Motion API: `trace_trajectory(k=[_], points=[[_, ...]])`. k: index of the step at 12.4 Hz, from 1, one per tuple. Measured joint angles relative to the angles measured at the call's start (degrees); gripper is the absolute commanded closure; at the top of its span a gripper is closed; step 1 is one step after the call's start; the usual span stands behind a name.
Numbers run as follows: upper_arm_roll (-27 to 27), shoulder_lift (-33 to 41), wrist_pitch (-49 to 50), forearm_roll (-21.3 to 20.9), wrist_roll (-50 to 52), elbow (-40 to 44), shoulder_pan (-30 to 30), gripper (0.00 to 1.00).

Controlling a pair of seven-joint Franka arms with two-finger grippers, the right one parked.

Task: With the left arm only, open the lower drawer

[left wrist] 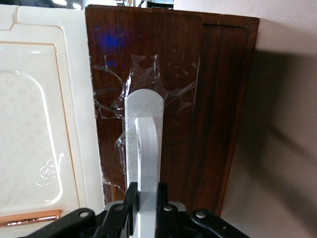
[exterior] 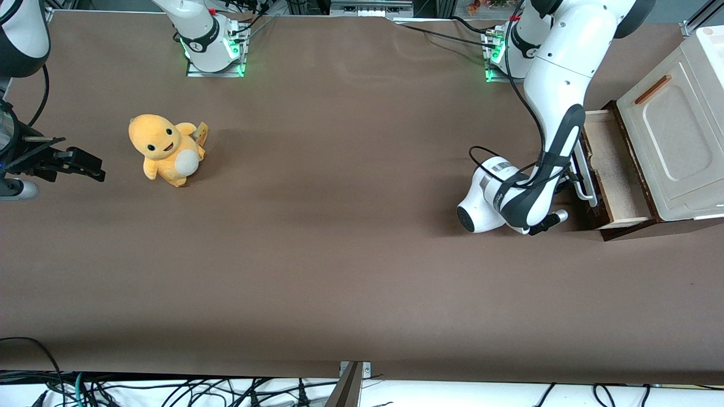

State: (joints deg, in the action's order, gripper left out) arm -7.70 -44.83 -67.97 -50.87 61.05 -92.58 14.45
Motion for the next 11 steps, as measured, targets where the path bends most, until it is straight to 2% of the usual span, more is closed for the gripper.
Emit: trace_trajectory(k=[1,2,7,9,10,11], points=[[0.0,0.0,0.0,0.0,0.0,0.0,0.0,0.57],[-0.4,0.0,0.2,1.3,0.2,0.1,0.0,0.34],[-1.1,0.0,1.2,2.5,-0.1,0.1,1.0,0.31],[-1.1,0.0,1.2,3.5,-3.4,0.6,0.9,0.14],[-1.1,0.0,1.2,5.2,-6.1,2.1,0.8,0.0],[-1.0,0.0,1.2,6.6,-9.3,4.3,0.8,0.0]])
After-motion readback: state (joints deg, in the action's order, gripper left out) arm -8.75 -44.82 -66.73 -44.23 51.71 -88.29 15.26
